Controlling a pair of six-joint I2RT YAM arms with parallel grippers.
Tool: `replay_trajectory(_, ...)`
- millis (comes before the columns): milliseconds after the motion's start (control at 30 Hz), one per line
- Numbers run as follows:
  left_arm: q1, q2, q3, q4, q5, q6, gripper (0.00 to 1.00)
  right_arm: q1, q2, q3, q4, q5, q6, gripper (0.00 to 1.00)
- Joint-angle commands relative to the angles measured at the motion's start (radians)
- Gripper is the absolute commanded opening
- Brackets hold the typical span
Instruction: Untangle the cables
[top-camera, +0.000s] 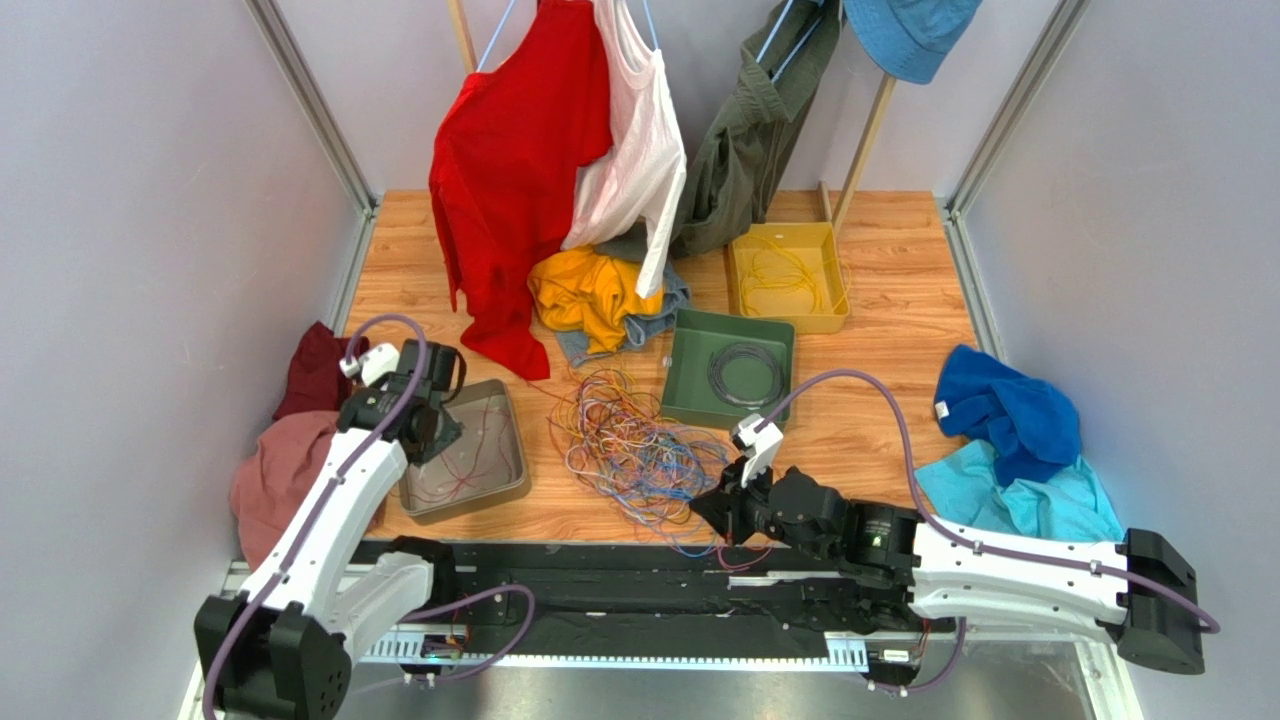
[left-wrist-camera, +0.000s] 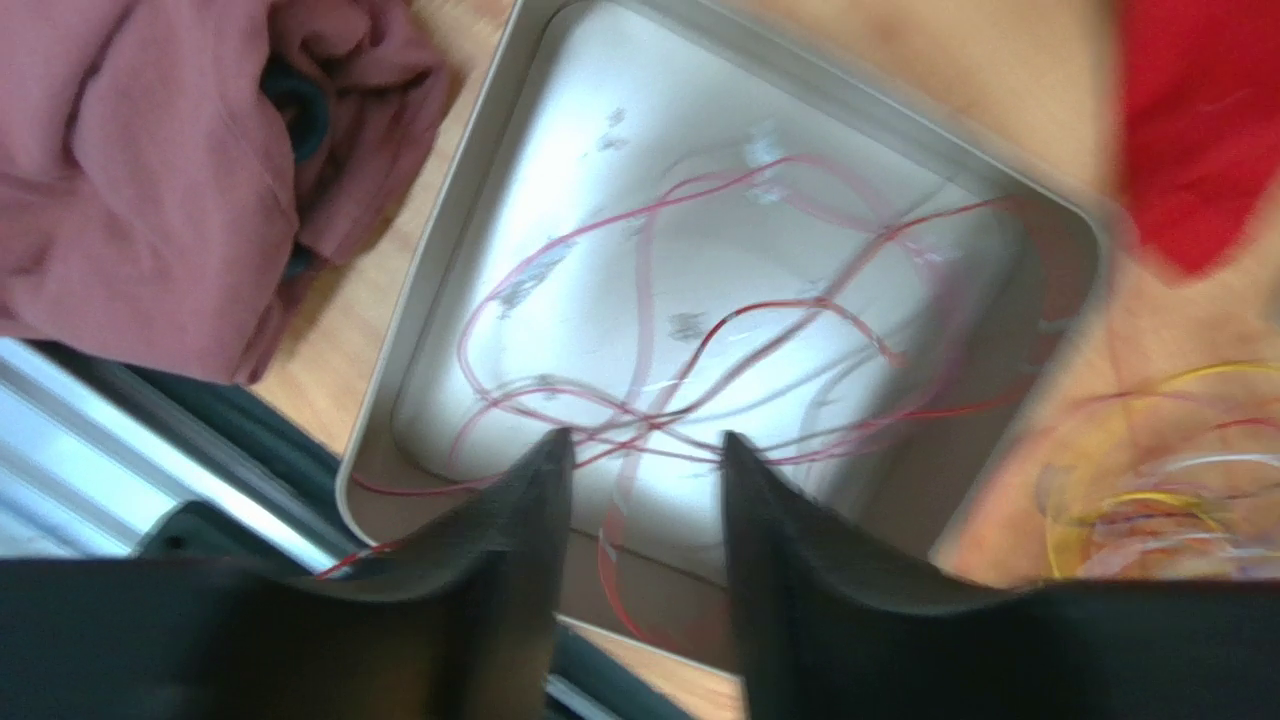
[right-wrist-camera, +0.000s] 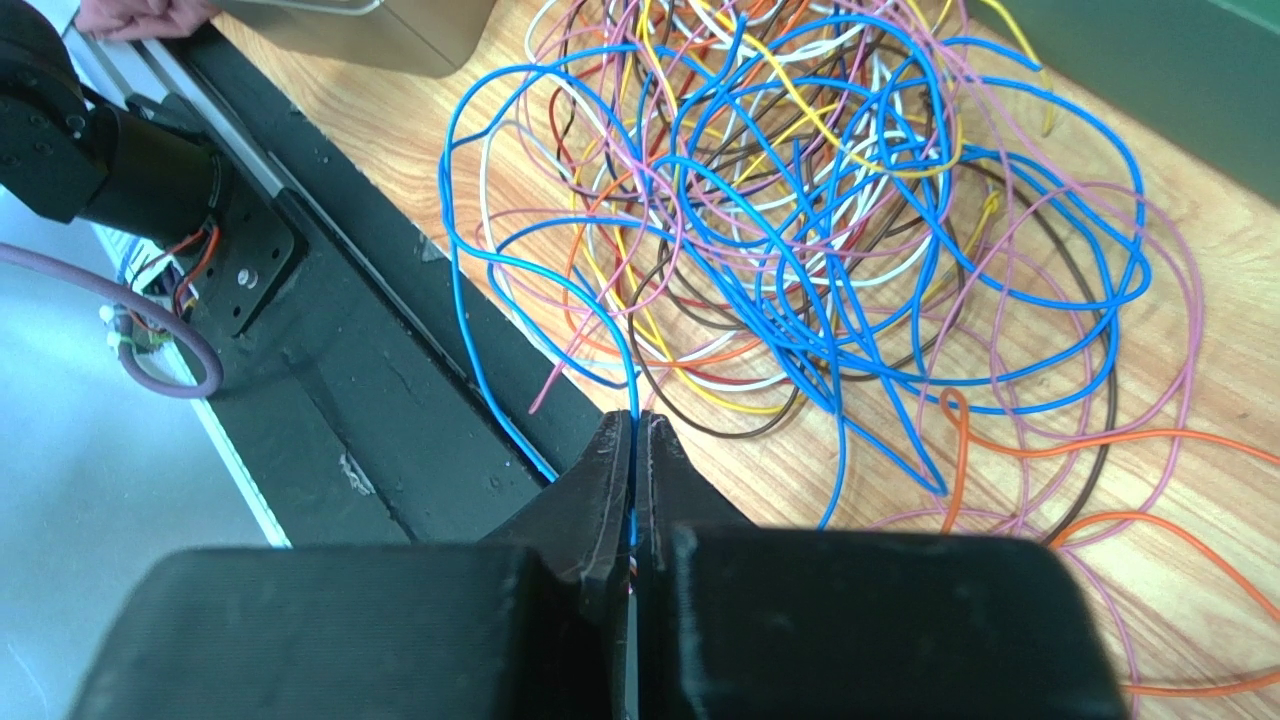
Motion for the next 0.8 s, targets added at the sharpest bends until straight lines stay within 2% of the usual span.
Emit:
replay_trajectory(0, 0.007, -0.127, 0.133, -0.032, -0.011, 0.071, 0.71, -0.001, -0.002, -0.007, 0.023, 0.036, -0.004, 0.0)
replay_trajectory(33, 0.007, -0.149, 0.139, -0.037, -0.013, 0.083, 0.99, -0.001, 0.005, -0.001, 0.026, 0.029, -0.004, 0.0)
replay_trajectory(233, 0.007, -0.238, 0.166, -0.046, 0.034, 0.135, 0.99, -0.001, 0.053, 0.007, 0.051, 0.002, 0.007, 0.0)
replay_trajectory(300, 0.005, -0.299, 0.143, 0.045, 0.18, 0.186, 0.99, -0.001, 0.058, 0.009, 0.051, 0.005, 0.008, 0.0)
replay_trajectory(333, 0.002, -0.328, 0.117, 0.1, 0.337, 0.198, 0.99, -0.001, 0.058, 0.01, 0.049, 0.005, 0.007, 0.0)
replay_trajectory(367, -0.017, -0.391, 0.028, 0.178, 0.425, 0.204, 0.99, -0.001, 0.059, 0.016, 0.048, 0.007, 0.007, 0.0)
replay_trajectory(400, -0.037, -0.416, -0.023, 0.34, 0.502, 0.169, 0.99, 0.001, 0.061, 0.018, 0.037, 0.013, 0.002, 0.0)
replay_trajectory(433, -0.103, -0.431, -0.069, 0.409, 0.578, 0.139, 0.99, -0.001, 0.061, 0.021, 0.029, 0.016, 0.002, 0.0)
replay_trajectory(467, -0.155, -0.425, -0.136, 0.497, 0.572, 0.119, 0.99, -0.001, 0.067, 0.022, 0.013, 0.019, 0.001, 0.0)
replay_trajectory(500, -0.216, -0.404, -0.152, 0.518, 0.541, 0.105, 0.99, -0.001, 0.068, 0.022, 0.005, 0.022, 0.004, 0.0)
replay_trajectory(533, -0.343, -0.372, -0.161, 0.532, 0.457, 0.111, 0.99, -0.001, 0.071, 0.024, -0.003, 0.024, 0.007, 0.0)
replay_trajectory(633, -0.534, -0.206, -0.158, 0.575, 0.353, 0.114, 0.99, -0.001, 0.073, 0.018, -0.02, 0.025, 0.027, 0.0)
replay_trajectory(767, -0.653, -0.031, -0.161, 0.694, 0.302, 0.105, 0.99, -0.001, 0.062, 0.007, -0.029, 0.028, 0.053, 0.0)
